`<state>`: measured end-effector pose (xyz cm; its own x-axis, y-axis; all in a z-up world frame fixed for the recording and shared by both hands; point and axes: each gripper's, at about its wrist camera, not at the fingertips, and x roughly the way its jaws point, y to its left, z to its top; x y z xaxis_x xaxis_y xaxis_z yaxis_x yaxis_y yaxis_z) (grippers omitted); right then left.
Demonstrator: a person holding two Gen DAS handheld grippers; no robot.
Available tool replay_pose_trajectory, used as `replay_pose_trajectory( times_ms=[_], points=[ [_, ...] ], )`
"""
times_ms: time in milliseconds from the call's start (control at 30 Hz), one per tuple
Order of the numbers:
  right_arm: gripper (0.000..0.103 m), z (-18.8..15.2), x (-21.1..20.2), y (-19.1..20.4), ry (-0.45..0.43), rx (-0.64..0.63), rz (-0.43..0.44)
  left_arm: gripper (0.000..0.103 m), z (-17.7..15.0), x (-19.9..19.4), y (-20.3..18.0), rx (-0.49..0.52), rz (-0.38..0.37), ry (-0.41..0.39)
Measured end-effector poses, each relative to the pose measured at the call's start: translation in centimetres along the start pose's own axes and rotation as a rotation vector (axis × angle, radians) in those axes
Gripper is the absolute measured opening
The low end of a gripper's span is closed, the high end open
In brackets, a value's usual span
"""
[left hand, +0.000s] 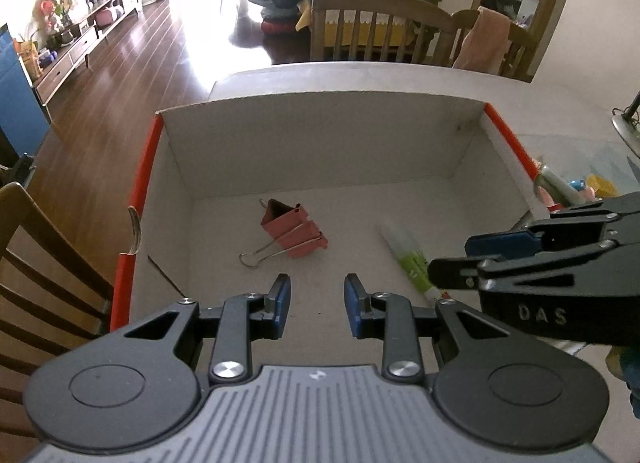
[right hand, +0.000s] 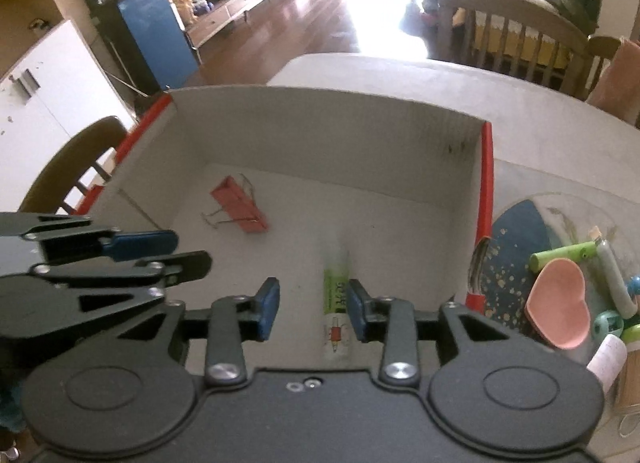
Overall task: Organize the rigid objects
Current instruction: 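Withdraw both open tools from the box back toward the table items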
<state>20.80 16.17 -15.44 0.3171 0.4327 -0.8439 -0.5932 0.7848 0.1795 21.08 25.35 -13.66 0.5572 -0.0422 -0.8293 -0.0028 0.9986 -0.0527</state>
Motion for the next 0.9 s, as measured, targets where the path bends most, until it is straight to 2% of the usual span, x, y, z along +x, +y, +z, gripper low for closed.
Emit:
replay_pose_trajectory(
  times_ms=[400, 900],
  points=[
    [0.057, -0.2, -4.1, 0.1, -0.098, -0.01, 0.006, 0.028, 0.3, -3.2, -0.8, 0.008, 0.013, -0.042],
    [0.079, -2.3, -10.2, -0.7, -0.231, 0.002, 0.052, 0.028, 0.0, -8.6, -3.3, 0.023, 0.018, -0.128]
  ],
)
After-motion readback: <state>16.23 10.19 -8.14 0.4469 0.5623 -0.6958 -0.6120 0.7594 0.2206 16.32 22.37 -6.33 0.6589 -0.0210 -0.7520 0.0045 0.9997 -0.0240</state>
